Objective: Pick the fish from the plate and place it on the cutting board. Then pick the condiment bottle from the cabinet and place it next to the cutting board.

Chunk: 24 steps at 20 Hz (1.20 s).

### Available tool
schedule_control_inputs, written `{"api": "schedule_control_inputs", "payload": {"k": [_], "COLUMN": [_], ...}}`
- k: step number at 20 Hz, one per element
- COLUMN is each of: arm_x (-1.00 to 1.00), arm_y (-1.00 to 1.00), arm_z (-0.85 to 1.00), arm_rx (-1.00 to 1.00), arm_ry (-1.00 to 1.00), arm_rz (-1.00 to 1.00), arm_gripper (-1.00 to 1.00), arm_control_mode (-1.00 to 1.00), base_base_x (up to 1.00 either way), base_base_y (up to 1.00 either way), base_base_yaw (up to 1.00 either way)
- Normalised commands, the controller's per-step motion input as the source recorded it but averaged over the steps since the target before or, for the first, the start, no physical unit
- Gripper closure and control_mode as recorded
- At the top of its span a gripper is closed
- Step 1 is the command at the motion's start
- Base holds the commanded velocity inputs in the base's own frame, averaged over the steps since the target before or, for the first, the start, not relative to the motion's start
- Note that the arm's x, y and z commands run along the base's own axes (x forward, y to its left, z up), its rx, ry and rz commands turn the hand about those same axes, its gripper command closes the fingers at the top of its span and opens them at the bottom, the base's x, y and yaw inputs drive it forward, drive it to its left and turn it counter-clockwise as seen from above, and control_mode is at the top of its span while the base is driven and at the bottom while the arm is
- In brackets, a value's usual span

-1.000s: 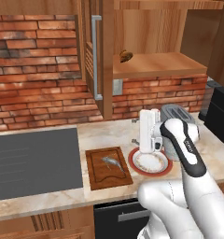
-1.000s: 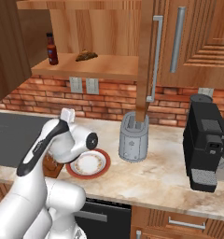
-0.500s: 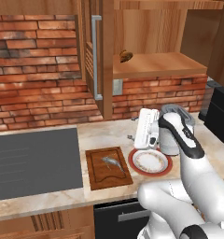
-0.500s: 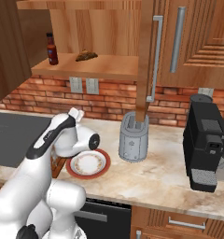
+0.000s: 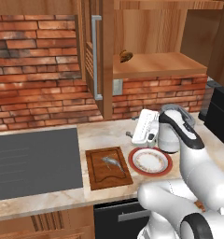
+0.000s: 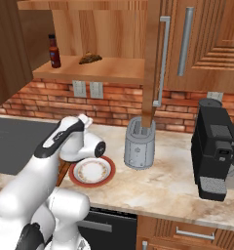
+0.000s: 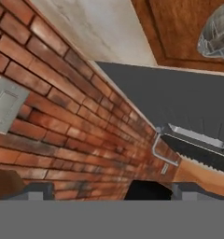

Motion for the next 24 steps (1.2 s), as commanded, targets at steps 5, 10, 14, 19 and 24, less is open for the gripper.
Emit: {"api": "schedule_control_inputs", "payload": {"k": [5,10,14,19,24], "arm_x": [0.06,0.04,0.04,0.06,0.01], "arm_y": [0.0,0.0,0.0,-0.01,-0.06], "arm_z": [0.0,0.0,0.0,0.0,0.0], "arm_rx": [0.14,0.08,0.06,0.07,0.08], "arm_ry": [0.13,0.09,0.06,0.04,0.0], "arm_rz": [-0.03,-0.01,0.0,0.0,0.0], "arm_gripper": [-1.0,-1.0,-1.0,-1.0,-1.0], "arm_control_mode": [-1.0,-1.0,-1.0,-1.0,-1.0], "base_base_x": [0.0,0.0,0.0,0.0,0.0], "base_base_y": [0.0,0.0,0.0,0.0,0.0], "base_base_yaw": [0.0,0.0,0.0,0.0,0.0]}}
